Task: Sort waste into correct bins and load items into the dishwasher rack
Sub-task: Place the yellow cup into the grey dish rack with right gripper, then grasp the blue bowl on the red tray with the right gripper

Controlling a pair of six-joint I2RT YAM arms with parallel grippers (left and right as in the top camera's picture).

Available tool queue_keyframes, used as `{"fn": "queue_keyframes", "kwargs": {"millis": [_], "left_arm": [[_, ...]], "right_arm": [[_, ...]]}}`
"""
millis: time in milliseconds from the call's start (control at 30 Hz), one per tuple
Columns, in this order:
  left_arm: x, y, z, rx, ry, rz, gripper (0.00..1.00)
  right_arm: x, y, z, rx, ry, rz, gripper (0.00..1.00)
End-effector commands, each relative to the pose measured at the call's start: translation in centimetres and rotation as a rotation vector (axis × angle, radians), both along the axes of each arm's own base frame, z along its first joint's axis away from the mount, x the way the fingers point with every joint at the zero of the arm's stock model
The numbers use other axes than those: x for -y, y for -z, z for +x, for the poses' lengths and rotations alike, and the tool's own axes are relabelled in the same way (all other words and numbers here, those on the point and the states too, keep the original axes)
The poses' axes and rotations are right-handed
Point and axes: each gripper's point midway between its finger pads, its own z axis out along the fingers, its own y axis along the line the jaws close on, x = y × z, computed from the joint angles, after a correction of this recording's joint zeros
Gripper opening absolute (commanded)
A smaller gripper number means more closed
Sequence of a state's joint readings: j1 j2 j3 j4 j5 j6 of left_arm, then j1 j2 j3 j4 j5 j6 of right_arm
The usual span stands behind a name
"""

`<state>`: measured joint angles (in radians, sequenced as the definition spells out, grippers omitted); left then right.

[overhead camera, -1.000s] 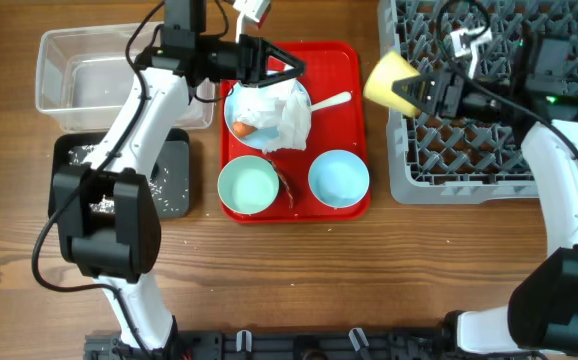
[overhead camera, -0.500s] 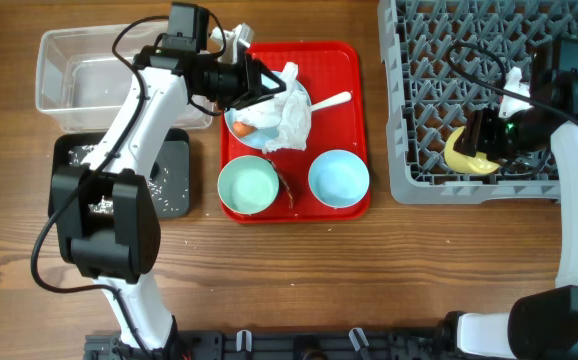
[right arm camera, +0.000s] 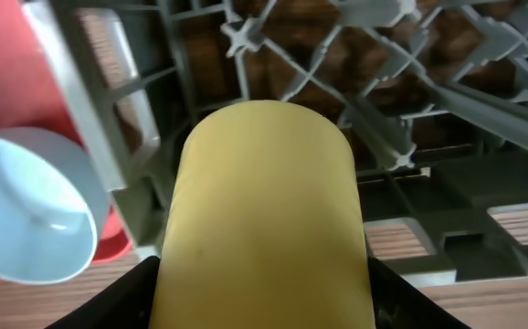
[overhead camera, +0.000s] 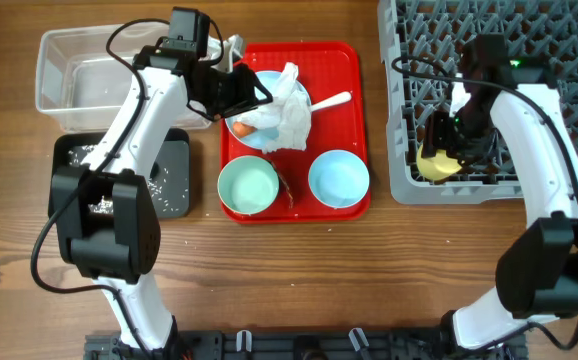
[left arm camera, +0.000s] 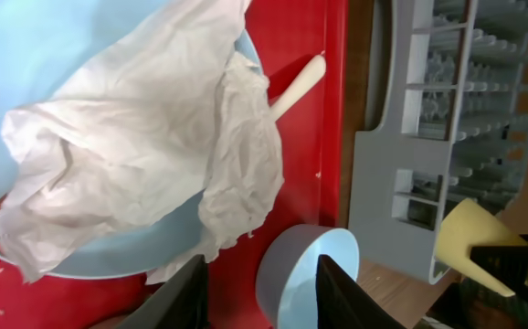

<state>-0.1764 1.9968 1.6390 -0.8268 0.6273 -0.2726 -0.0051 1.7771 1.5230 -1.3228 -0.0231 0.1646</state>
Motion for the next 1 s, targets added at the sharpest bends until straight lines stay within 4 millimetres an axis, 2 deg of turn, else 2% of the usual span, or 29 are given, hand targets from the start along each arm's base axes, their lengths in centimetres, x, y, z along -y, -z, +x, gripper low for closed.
{"fn": "queue_keyframes", "kwargs": {"millis": [0,33,67,300,367,467,533,600,700,767,867,967], "left_arm": [[-0.6,-0.5,0.1,0.038,0.012,0.030,0.38],[-0.6,-0.5,0.1,0.038,0.012,0.030,0.39],[-0.6,-0.5,0.1,0.038,0.012,0.030,0.40],[-0.5,-0.6,0.1,0.055,0.028,0.033,0.40],[-0.6,-1.3,0.3,0.083,0.030,0.036,0.41],[-1.2,-4.7,0.6,0.203,0.027,0.071,0.41],[-1.8,-7.0,0.4,0.288,0.018,0.132,0.41],[-2.0,-8.9,-0.1,0.349,0.008,0.194,0.42],[-1.8,-10.8,-1.3,0.408,0.019,0.265,0.44],[-1.6,-11.1,-2.3,0.398,0.029,0.274,0.44],[-2.3,-10.0,-3.9,0.299,0.012,0.286,0.40],[-2.8,-8.5,-6.3,0.202,0.054,0.336,0.42]], "right_arm": [[0.6,0.4,0.5,-0.006,0.024,-0.035,0.79],[0.6,0.5,0.5,-0.005,0.025,-0.035,0.92],[0.6,0.5,0.6,-0.003,0.025,-0.035,1.00],[-0.3,-0.1,2.2,0.060,0.025,0.017,1.00],[-0.7,-1.9,3.4,0.115,0.022,0.041,1.00],[-2.9,-7.4,5.6,0.255,-0.058,0.150,1.00],[-4.5,-9.7,5.9,0.324,-0.117,0.198,1.00],[-5.7,-10.7,5.4,0.347,-0.151,0.204,1.00],[-8.1,-10.7,4.5,0.329,-0.210,0.220,1.00],[-10.2,-10.4,3.7,0.310,-0.268,0.227,1.00],[-11.9,-10.2,3.0,0.294,-0.317,0.226,0.99],[-13.2,-8.5,1.4,0.224,-0.327,0.228,0.98]]}}
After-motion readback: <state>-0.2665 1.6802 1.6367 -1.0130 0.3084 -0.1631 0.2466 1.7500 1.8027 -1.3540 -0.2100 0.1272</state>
